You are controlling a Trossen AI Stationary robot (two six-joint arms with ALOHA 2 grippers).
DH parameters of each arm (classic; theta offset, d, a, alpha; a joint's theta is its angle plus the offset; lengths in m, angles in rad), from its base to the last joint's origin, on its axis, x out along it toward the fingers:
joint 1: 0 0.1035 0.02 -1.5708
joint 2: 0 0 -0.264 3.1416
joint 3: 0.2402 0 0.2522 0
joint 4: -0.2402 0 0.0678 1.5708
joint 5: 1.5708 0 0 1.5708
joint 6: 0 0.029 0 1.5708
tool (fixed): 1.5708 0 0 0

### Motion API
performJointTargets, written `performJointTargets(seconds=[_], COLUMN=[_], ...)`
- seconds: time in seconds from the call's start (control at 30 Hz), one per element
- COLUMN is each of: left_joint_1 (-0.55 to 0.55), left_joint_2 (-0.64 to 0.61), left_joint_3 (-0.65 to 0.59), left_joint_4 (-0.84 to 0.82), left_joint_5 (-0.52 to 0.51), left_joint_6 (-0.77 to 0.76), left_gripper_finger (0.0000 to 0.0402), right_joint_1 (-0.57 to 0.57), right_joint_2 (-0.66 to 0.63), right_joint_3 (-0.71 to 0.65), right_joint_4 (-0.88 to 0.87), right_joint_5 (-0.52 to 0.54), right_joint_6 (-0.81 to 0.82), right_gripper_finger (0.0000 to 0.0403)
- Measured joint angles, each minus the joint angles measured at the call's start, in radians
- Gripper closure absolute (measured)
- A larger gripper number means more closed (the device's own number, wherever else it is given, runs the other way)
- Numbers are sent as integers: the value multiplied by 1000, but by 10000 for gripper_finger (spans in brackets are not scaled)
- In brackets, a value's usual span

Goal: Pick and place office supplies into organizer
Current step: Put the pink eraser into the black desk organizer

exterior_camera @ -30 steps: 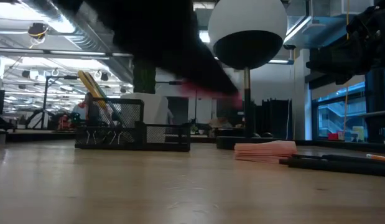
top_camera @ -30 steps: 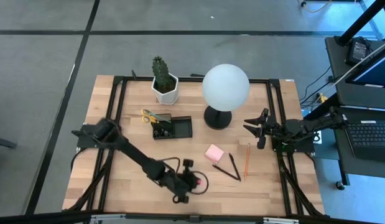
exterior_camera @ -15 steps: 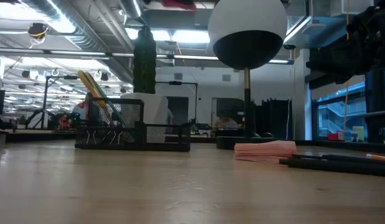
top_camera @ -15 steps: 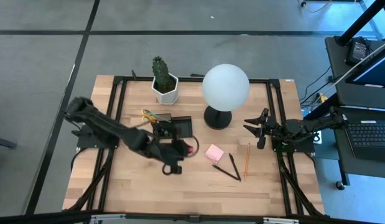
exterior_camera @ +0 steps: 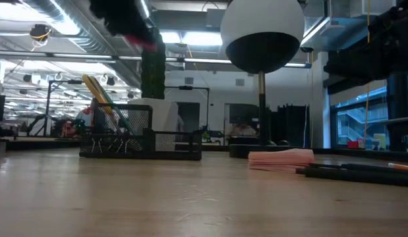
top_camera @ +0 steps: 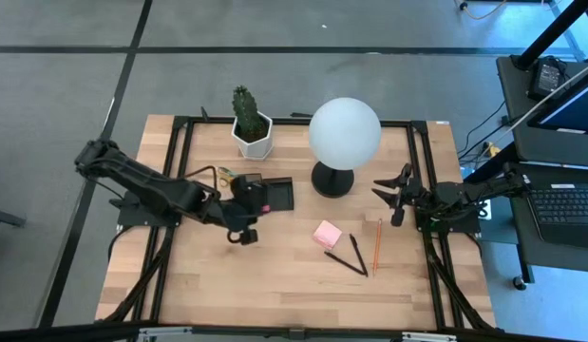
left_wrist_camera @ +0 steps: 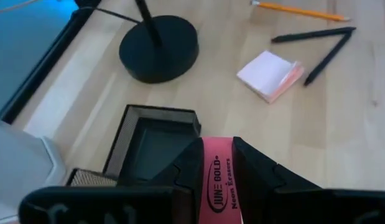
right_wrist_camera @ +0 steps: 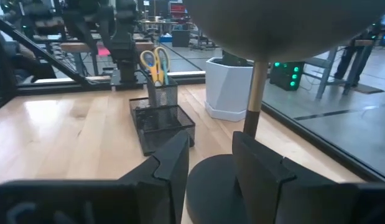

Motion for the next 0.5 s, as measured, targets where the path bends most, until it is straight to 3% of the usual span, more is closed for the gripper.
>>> performJointTargets(seconds=[0.27, 0.5], left_joint_1=[75, 171], left_joint_2=[-118, -131], left_joint_3=[-317, -484], left_joint_4=[220, 363], left_joint_5=[18, 49], left_joint_6=[-23, 9], left_gripper_finger=[338, 338], right_joint_1=[0, 0], right_joint_2=[0, 0], right_joint_3=[0, 0], right_joint_4=[0, 0], right_joint_5=[0, 0], right_joint_6=[14, 52], right_gripper_finger=[276, 276])
